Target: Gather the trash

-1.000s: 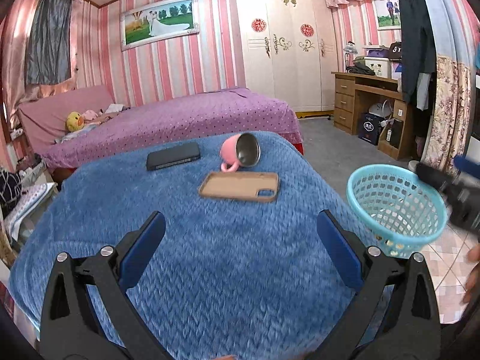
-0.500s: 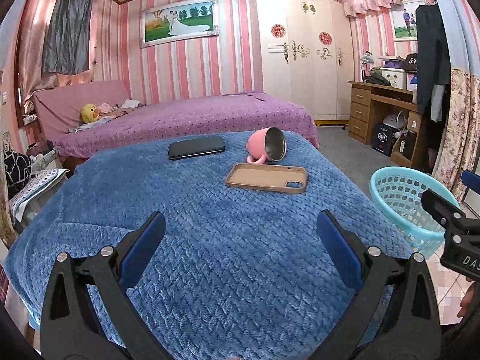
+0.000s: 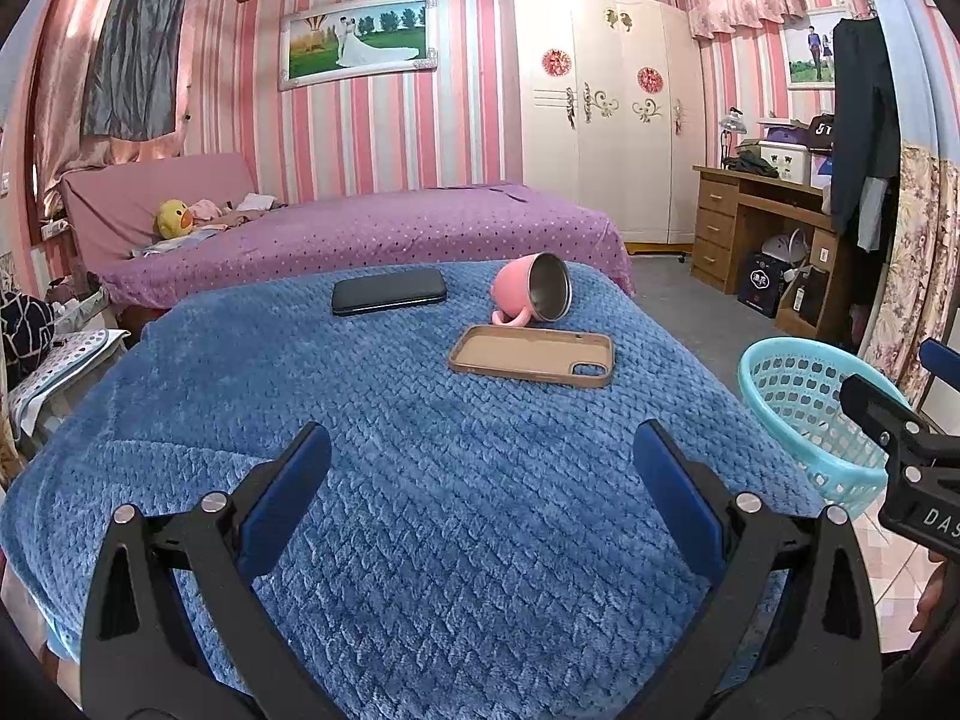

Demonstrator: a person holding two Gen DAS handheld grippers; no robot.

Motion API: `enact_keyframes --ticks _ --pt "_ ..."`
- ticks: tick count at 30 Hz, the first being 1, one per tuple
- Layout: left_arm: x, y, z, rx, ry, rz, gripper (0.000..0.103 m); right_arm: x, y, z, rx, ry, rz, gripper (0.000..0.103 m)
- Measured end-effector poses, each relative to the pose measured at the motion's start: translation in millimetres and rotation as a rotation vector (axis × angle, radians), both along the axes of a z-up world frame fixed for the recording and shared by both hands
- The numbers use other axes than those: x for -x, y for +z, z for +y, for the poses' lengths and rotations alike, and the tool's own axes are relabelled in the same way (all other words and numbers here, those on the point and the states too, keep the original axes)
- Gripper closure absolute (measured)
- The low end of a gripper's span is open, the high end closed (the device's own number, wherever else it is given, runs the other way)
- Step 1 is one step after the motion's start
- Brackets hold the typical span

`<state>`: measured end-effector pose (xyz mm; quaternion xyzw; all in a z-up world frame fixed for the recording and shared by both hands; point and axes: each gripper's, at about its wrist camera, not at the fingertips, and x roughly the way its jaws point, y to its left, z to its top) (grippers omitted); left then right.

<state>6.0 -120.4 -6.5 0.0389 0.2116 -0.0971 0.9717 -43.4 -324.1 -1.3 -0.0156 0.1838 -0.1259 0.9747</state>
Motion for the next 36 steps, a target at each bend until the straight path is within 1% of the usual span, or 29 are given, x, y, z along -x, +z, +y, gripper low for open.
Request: enact_keyframes --ticks 8,36 --pt "3.0 0.9 -1.8 -0.005 -0.003 -0.019 0.006 -1.8 -0.8 0.9 0.004 0.001 -0.002 0.004" --pt "2.8 1.6 1.4 0.007 0.002 -0.025 0.006 0.3 0.6 -2.4 0.010 -0.007 -0.010 0.004"
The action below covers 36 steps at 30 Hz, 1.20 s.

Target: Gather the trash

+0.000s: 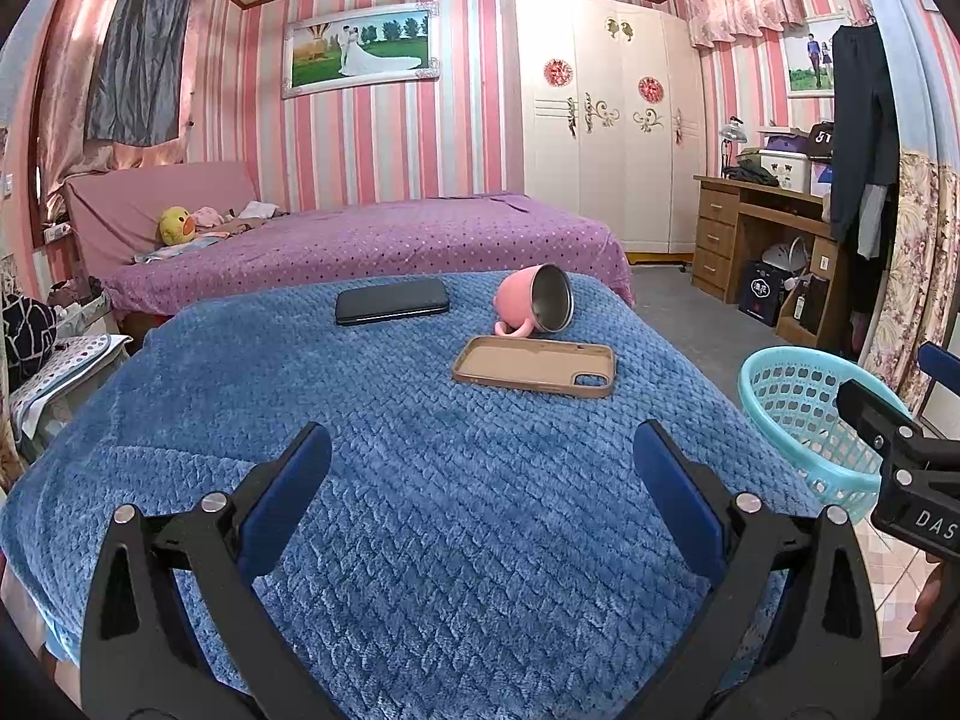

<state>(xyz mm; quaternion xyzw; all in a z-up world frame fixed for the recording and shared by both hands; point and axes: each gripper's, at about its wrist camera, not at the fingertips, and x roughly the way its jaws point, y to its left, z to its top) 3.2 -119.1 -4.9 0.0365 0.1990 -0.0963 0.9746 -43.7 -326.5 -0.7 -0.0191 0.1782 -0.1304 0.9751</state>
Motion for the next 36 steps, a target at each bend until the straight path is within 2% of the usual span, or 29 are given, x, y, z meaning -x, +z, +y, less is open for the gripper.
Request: enact_keyframes --ticks 36 --pt "0.2 2.4 -0.6 0.001 0.007 -0.004 0.005 -0.3 -0.8 0.1 0.002 0.000 0.000 0.004"
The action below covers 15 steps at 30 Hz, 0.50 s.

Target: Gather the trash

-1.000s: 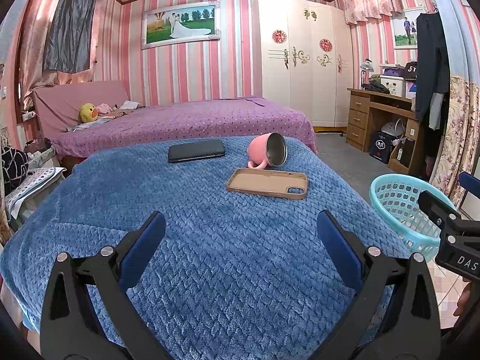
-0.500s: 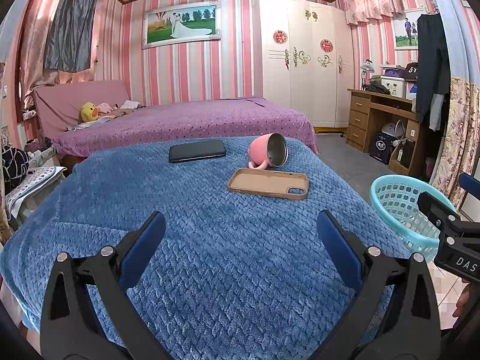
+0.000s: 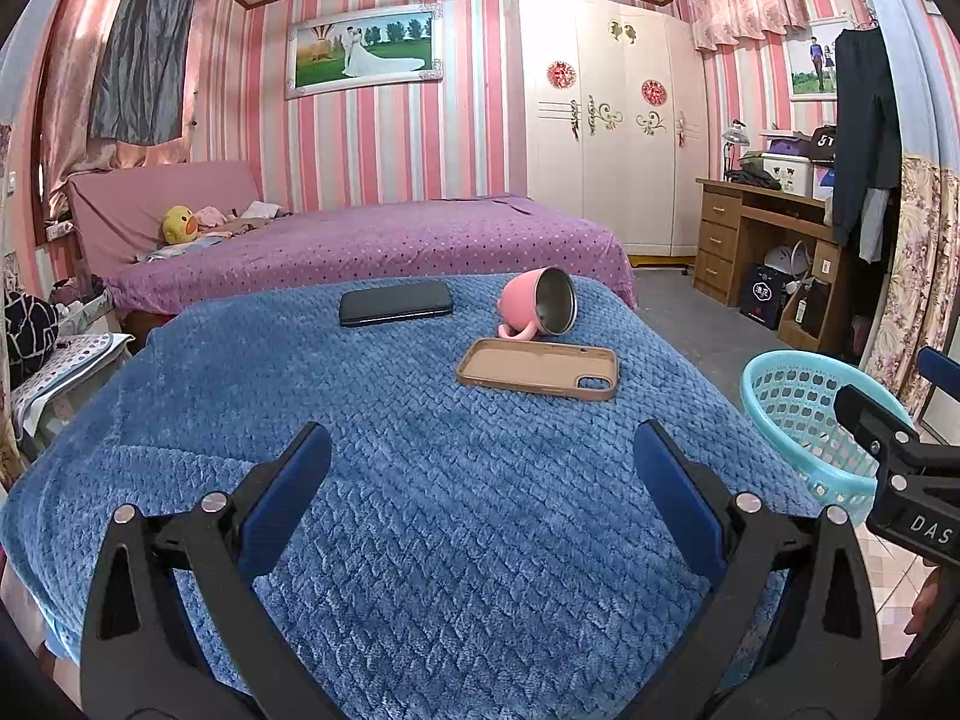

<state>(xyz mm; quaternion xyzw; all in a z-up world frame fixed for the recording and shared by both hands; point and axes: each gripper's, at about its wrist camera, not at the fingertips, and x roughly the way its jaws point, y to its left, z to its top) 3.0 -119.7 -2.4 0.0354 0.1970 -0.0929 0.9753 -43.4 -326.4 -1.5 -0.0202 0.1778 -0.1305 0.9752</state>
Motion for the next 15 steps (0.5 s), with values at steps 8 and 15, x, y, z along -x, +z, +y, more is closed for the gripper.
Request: enact_keyframes --ticks 8,15 --pt "-0.3 -0.2 0.2 0.000 0.000 0.001 0.006 -0.1 -0.3 0.0 -0.001 0.000 0.000 0.004" --pt "-0.2 1.8 0.1 0.002 0.002 0.002 0.006 0.0 -0.5 0.8 0.000 -0.001 0.000 0.004"
